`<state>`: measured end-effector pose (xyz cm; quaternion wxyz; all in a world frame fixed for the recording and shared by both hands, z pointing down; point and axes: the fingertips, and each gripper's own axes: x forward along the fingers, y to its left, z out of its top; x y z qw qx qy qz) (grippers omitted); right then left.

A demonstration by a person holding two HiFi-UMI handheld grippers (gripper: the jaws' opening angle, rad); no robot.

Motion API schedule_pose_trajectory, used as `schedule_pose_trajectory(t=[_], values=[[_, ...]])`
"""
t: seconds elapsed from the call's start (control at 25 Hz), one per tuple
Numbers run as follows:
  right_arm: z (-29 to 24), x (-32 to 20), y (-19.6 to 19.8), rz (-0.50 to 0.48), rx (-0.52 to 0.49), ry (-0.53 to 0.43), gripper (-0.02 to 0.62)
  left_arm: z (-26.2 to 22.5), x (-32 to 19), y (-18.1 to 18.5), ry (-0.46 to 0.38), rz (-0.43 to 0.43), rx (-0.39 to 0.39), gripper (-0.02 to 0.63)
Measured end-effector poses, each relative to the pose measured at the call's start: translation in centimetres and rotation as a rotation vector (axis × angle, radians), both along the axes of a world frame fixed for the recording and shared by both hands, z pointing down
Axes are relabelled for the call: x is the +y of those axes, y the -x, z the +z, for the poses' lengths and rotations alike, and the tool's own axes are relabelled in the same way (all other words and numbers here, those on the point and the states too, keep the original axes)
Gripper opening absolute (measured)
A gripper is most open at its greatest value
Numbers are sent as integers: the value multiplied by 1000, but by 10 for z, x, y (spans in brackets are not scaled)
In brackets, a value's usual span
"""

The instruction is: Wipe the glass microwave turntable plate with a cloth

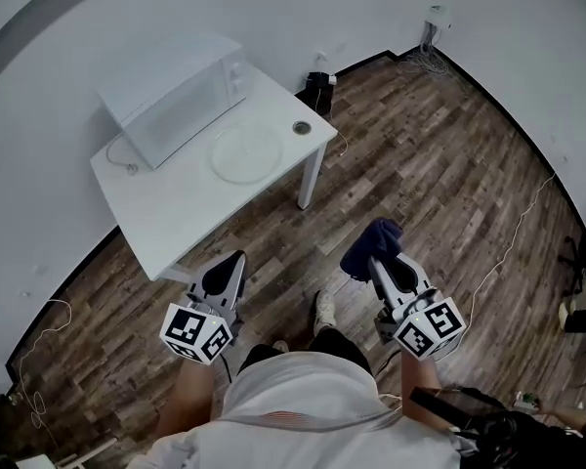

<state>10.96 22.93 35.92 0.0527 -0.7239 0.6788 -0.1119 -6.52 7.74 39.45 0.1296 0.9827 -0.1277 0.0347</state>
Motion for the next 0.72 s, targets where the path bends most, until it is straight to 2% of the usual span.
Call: schedule_pose_trajectory(t=[0.24,0.48,0.72], values=[[3,-41,-69,-70,-26,0,63,0,-29,-56,3,-83,-15,11],[4,-78,-147,-169,-59,-4,63,-9,-46,-115,-12,-203,-24,11],[11,-123,-185,-286,-98,-14,63,-13,-65,-139,-7,-317,-49,9]])
